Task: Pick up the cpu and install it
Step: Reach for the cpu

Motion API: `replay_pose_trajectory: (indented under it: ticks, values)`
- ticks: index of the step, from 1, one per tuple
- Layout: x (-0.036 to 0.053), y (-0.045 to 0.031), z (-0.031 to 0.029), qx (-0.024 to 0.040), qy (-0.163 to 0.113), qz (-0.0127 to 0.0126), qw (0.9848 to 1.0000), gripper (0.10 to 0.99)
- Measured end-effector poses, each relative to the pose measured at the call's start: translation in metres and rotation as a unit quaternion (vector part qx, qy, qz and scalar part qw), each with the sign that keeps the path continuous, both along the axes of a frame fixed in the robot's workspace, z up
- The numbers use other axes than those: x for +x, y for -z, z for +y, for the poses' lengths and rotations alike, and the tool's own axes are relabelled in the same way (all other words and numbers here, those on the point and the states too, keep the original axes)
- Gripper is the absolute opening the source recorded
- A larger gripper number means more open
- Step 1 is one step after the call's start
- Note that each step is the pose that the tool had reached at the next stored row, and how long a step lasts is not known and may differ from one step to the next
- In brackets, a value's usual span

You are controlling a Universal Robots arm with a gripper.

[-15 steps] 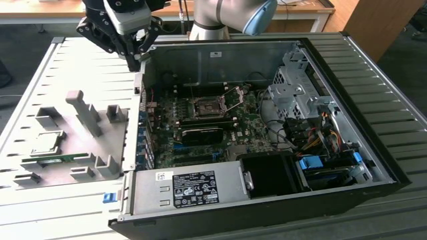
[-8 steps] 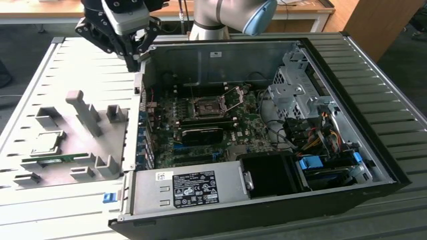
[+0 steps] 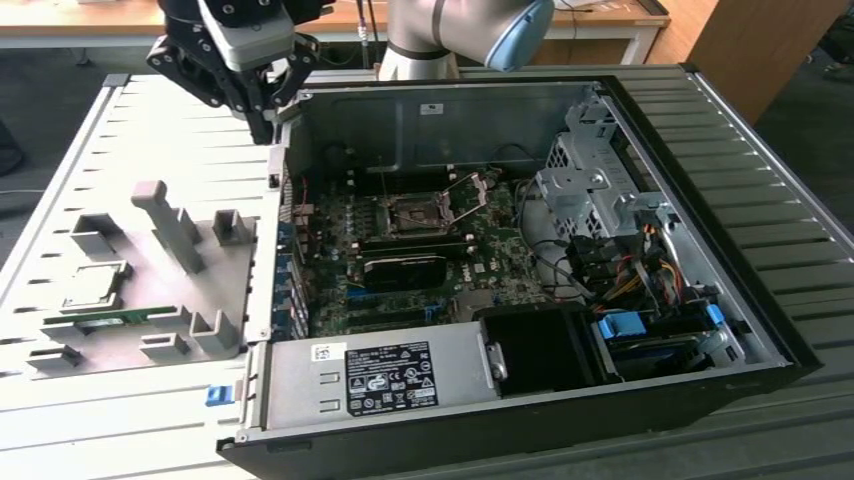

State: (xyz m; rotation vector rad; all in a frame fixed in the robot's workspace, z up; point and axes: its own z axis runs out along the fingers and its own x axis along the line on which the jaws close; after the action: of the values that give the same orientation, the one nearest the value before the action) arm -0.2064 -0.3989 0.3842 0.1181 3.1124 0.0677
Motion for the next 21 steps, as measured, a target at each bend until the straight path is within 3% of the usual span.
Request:
replay_pose_trajectory:
  ticks: [21]
  values:
    - [-0.0067, 0.0011, 0.0, 0.0, 0.0, 0.0, 1.0, 0.106]
